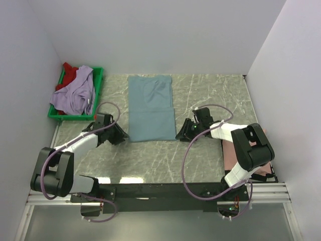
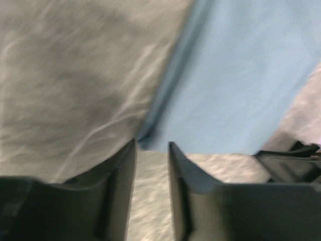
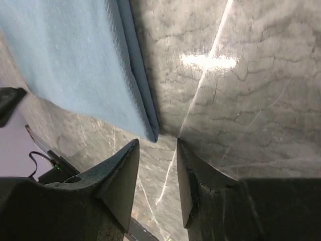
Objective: Fold and stack the t-shirts
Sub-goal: Fold the tshirt
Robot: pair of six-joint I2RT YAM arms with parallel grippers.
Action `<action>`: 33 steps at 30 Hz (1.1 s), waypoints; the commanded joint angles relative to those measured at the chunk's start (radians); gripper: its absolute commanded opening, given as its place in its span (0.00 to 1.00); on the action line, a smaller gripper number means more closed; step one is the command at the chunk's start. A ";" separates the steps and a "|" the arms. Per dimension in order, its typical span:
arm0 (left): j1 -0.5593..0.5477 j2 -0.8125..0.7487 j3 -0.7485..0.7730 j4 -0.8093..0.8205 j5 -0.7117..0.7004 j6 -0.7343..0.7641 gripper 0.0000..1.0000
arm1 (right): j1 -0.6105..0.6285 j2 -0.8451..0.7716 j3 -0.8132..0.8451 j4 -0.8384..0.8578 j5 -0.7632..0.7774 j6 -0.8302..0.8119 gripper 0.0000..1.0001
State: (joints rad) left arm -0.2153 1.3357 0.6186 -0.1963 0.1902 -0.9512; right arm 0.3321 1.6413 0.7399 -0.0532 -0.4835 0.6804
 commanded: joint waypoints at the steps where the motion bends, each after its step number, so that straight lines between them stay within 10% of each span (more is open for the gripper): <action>1: -0.002 -0.018 -0.060 0.014 0.015 0.000 0.41 | -0.002 -0.032 -0.034 0.010 0.017 -0.010 0.44; 33: -0.045 0.118 -0.119 0.146 -0.035 -0.044 0.32 | 0.045 0.066 -0.089 0.199 0.052 0.119 0.35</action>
State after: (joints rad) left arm -0.2424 1.4143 0.5110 0.0181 0.2207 -1.0122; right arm 0.3706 1.6699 0.6792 0.1413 -0.4911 0.8028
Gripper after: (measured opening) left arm 0.332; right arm 0.367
